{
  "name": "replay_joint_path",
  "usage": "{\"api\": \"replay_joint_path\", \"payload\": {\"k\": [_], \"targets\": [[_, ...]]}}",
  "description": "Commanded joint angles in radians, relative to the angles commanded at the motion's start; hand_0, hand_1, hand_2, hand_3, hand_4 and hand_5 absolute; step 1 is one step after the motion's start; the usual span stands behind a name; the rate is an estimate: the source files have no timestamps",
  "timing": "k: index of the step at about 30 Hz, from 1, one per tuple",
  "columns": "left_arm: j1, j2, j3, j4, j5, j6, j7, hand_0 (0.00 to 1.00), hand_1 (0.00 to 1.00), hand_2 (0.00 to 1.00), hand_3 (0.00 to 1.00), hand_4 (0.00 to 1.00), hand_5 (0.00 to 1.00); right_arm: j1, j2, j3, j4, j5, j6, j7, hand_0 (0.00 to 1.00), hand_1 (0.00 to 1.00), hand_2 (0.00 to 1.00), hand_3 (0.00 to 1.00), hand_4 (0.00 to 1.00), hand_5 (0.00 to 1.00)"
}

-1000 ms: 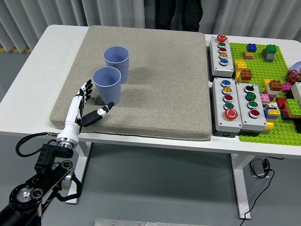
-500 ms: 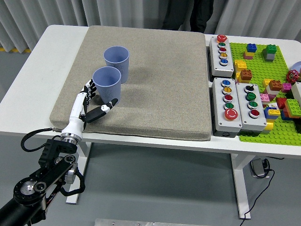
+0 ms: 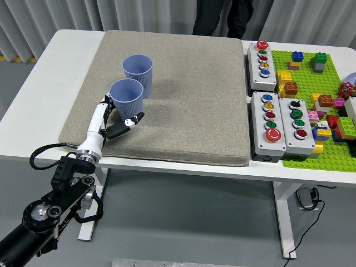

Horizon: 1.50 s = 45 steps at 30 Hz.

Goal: Pick cup pour cup place

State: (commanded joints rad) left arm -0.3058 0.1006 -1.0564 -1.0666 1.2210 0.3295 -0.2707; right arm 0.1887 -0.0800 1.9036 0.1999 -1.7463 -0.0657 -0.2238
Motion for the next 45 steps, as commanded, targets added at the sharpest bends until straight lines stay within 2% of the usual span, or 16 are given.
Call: {"api": "replay_joint_path", "payload": {"k": [8, 12, 24, 25, 36, 37, 42, 43, 45], "targets": [[-0.044, 0.008, 0.005, 0.033, 0.029, -0.002, 0.009, 0.939, 0.960, 0.998, 0.998, 0.936, 0.269, 0.005, -0.001, 0.000, 0.000, 0.000, 0.000, 0.000, 0.701, 0.682, 0.604, 0.600, 0.042, 0.387], [-0.047, 0.004, -0.007, 0.037, 0.039, 0.000, 0.010, 0.939, 0.960, 0.998, 0.998, 0.936, 0.269, 0.005, -0.001, -0.001, 0.000, 0.002, 0.000, 0.000, 0.701, 0.682, 0.604, 0.600, 0.042, 0.387], [-0.073, 0.005, 0.013, 0.079, 0.016, -0.010, 0.011, 0.934, 0.952, 0.998, 0.998, 0.935, 0.268, 0.010, -0.001, -0.001, 0.000, 0.002, 0.000, -0.001, 0.700, 0.682, 0.604, 0.601, 0.043, 0.389], [-0.074, 0.003, 0.016, 0.081, 0.016, -0.012, 0.012, 0.913, 0.917, 0.998, 0.998, 0.931, 0.259, 0.010, -0.001, -0.001, 0.000, 0.003, 0.000, -0.001, 0.700, 0.682, 0.604, 0.600, 0.043, 0.389], [-0.088, 0.004, 0.035, 0.088, 0.008, -0.024, 0.014, 0.894, 0.906, 0.998, 0.998, 0.930, 0.260, 0.010, -0.001, -0.001, 0.000, 0.003, -0.001, -0.001, 0.700, 0.682, 0.604, 0.600, 0.043, 0.390], [-0.089, 0.004, 0.036, 0.089, 0.008, -0.025, 0.015, 0.832, 0.863, 0.998, 0.998, 0.934, 0.264, 0.010, -0.001, -0.001, 0.000, 0.002, -0.001, -0.001, 0.700, 0.683, 0.605, 0.601, 0.043, 0.390], [-0.092, 0.002, 0.035, 0.089, 0.021, -0.027, 0.018, 0.832, 0.863, 0.998, 0.998, 0.934, 0.264, 0.010, -0.001, -0.001, 0.000, 0.002, -0.001, -0.001, 0.700, 0.683, 0.605, 0.601, 0.043, 0.390], [-0.093, 0.002, 0.035, 0.089, 0.023, -0.028, 0.019, 0.794, 0.835, 0.998, 0.998, 0.908, 0.243, 0.010, -0.001, -0.001, 0.000, 0.002, -0.001, -0.001, 0.700, 0.683, 0.604, 0.601, 0.043, 0.391], [-0.095, 0.002, 0.035, 0.090, 0.027, -0.029, 0.021, 0.794, 0.835, 0.998, 0.998, 0.908, 0.243, 0.010, -0.001, -0.001, 0.000, 0.003, -0.001, -0.001, 0.700, 0.683, 0.604, 0.601, 0.043, 0.391]]}}
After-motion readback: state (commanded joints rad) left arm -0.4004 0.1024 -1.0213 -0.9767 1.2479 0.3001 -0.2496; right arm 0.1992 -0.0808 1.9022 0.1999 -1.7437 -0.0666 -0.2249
